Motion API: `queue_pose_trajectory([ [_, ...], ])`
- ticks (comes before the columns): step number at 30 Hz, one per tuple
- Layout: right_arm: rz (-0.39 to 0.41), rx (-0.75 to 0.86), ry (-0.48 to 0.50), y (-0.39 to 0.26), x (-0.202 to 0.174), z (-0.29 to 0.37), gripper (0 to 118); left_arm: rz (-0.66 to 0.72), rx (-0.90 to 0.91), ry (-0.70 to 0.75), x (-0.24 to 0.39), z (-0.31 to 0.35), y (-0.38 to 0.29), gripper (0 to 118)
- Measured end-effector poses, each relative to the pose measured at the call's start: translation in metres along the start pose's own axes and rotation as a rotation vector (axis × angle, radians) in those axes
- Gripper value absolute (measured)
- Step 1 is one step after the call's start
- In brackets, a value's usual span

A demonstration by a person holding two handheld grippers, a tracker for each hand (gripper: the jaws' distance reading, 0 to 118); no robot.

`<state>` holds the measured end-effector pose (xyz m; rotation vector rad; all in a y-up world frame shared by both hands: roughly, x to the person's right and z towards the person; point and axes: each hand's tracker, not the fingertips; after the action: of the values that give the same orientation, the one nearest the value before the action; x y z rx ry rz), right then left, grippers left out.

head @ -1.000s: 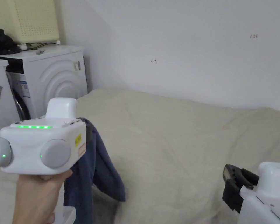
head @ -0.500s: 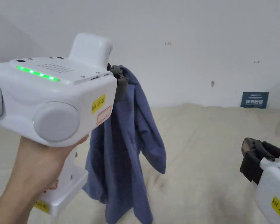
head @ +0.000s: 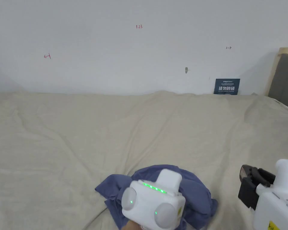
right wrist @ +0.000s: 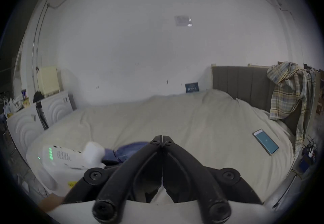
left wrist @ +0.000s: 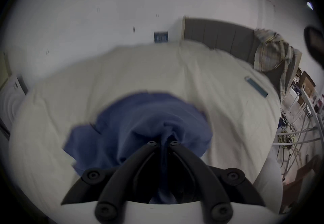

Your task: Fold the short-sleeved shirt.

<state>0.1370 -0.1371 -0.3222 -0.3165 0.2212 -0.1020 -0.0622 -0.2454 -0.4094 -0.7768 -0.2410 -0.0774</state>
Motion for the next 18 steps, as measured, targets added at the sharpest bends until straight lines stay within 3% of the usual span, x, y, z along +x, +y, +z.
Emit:
queue_pose_trajectory([
  [4, -0.016, -0.028, 0.020, -0.011, 0.002, -0.013, 0, 0.024, -0.049, 0.060, -0.006, -0.010, -0.012, 6],
  [6, -0.025, -0.042, 0.025, -0.013, 0.002, -0.018, 0, 0.105, 0.031, -0.016, -0.015, 0.002, -0.004, 7],
  [7, -0.022, -0.045, 0.027, -0.013, 0.001, -0.020, 0, 0.104, 0.044, -0.025, -0.018, 0.006, -0.003, 14],
  [8, -0.018, -0.047, 0.029, -0.013, 0.001, -0.020, 0, 0.108, 0.052, -0.030, -0.021, 0.012, -0.002, 36],
  [9, -0.012, -0.046, 0.030, -0.013, 0.000, -0.019, 0, 0.150, 0.041, -0.061, -0.023, 0.018, -0.003, 84],
  [10, -0.007, -0.044, 0.031, -0.012, -0.002, -0.019, 0, 0.144, 0.053, -0.073, -0.026, 0.025, -0.001, 107],
  [11, -0.007, -0.041, 0.032, -0.011, -0.003, -0.018, 0, 0.147, 0.063, -0.083, -0.027, 0.032, 0.001, 114],
  [18, -0.003, -0.011, 0.068, -0.005, -0.017, -0.007, 0, 0.217, 0.180, -0.016, -0.074, 0.128, -0.023, 113],
])
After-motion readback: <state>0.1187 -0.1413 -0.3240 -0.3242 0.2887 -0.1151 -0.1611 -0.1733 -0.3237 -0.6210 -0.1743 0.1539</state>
